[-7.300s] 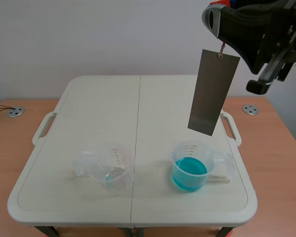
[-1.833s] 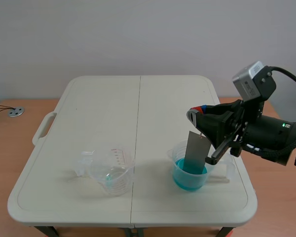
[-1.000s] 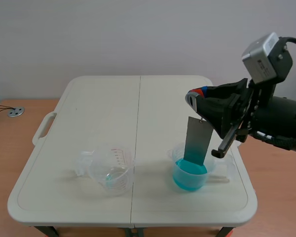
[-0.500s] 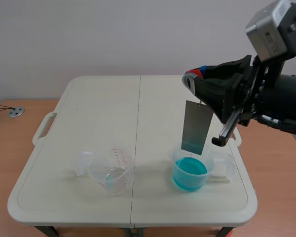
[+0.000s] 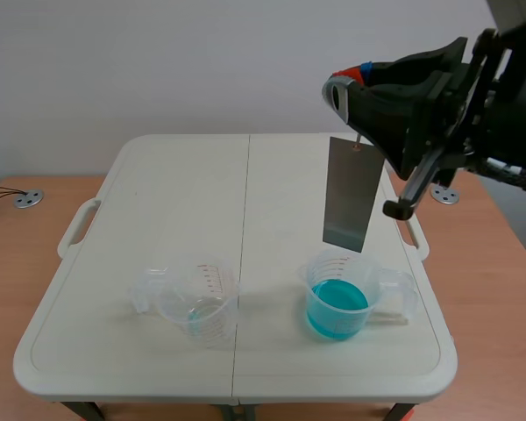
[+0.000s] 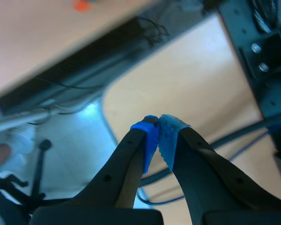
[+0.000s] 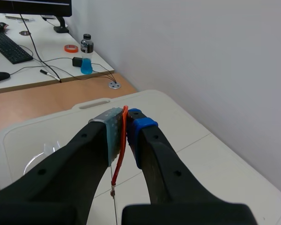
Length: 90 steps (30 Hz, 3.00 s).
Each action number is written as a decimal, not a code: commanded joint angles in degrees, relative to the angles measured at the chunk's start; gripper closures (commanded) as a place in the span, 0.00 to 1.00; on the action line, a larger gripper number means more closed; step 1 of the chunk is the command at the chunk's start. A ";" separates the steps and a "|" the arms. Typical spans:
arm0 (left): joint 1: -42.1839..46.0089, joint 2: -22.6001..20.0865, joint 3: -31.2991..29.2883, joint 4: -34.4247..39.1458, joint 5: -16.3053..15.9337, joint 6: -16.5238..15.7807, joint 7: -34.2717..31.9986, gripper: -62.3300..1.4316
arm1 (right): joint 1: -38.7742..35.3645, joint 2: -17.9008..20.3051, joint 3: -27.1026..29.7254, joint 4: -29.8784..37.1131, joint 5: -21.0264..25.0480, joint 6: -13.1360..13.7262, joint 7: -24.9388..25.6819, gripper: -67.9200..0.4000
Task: Hold the metal plate by the orange handle, dip it into the blue solution, take it out and point at it, then put the plate back in the beaker on the left.
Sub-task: 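Raise the plate and point at it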
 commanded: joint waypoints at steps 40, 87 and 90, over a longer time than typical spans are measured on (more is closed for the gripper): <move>-10.29 -6.75 -7.52 28.11 -4.59 -18.78 -16.39 0.95 | 0.68 0.76 0.85 5.44 3.76 0.39 -1.44 0.98; -46.77 1.27 28.57 16.72 -1.84 -18.08 5.86 0.95 | 0.68 0.76 0.85 5.44 3.76 0.39 -1.84 0.98; -46.77 1.27 28.57 16.72 -1.84 -18.08 5.86 0.95 | 0.68 0.76 0.85 5.44 3.74 0.39 -1.84 0.98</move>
